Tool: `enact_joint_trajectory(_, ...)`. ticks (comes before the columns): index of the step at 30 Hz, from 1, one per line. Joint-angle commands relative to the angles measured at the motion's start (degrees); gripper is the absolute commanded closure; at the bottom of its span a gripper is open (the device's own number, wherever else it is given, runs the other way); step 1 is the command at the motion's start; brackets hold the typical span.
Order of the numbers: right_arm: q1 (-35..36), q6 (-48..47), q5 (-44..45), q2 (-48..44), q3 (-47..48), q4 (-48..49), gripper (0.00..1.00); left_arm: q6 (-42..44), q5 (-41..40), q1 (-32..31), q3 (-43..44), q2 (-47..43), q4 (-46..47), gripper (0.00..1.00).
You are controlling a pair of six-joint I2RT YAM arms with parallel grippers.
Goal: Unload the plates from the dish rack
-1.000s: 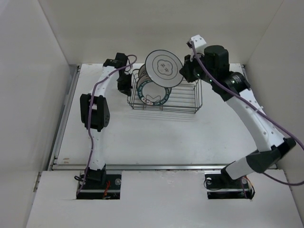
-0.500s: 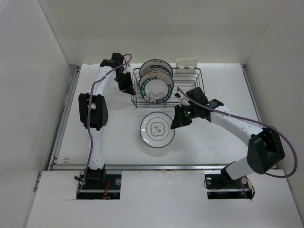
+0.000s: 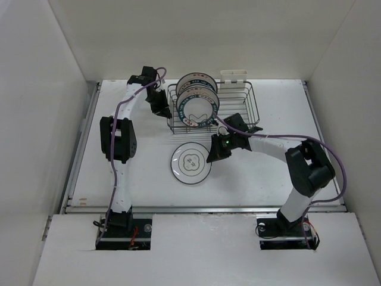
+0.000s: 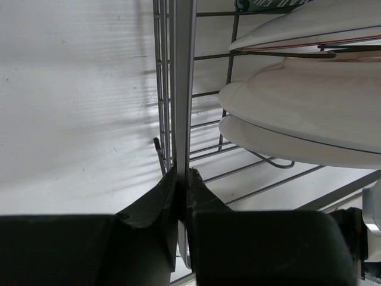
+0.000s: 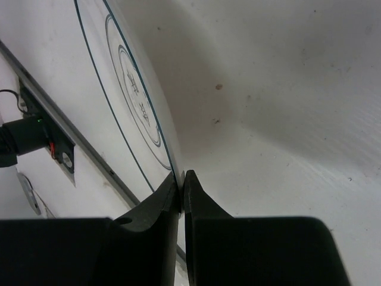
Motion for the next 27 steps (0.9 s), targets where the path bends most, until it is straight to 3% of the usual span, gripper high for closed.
enact_joint_trajectory(1,0.3,-0.3,-1.7,0.9,0.5,5.6,0.97,-1.5,-2.9,0.9,0.0,-2.4,3.7,1.0)
enact_joint_trajectory(6,0.3,-0.3,-1.7,3.2,0.0,5.6,0.88,0.6,-4.8,0.9,0.6,-3.6,3.2,1.0)
enact_joint_trajectory(9,0.3,-0.9,-0.6,3.7,0.0,4.9,0.74,3.1,-6.9,0.9,1.1,-4.1,3.2,0.97)
enact_joint_trajectory(17,0.3,-1.4,1.3,0.5,0.0,2.7,0.51,13.7,-12.2,0.4,1.2,-11.7,4.9,0.47)
enact_joint_trajectory(19,0.3,-2.0,1.8,-0.8,0.0,1.0,0.39,16.6,-12.8,-0.1,1.2,-14.3,5.6,0.38)
enact_joint_trajectory(20,0.3,-2.0,2.7,-2.9,0.6,-1.1,0.23,20.0,-12.8,-0.8,1.2,-15.1,6.1,0.32)
enact_joint_trajectory(21,0.3,-2.8,3.5,-4.1,1.4,-2.6,0.0,22.0,-13.5,-1.4,1.2,-16.0,6.1,0.3)
enact_joint_trajectory(27,-0.3,-4.4,10.3,-14.1,9.6,-13.1,0.0,36.8,-5.4,-7.3,4.2,-16.5,4.5,0.31)
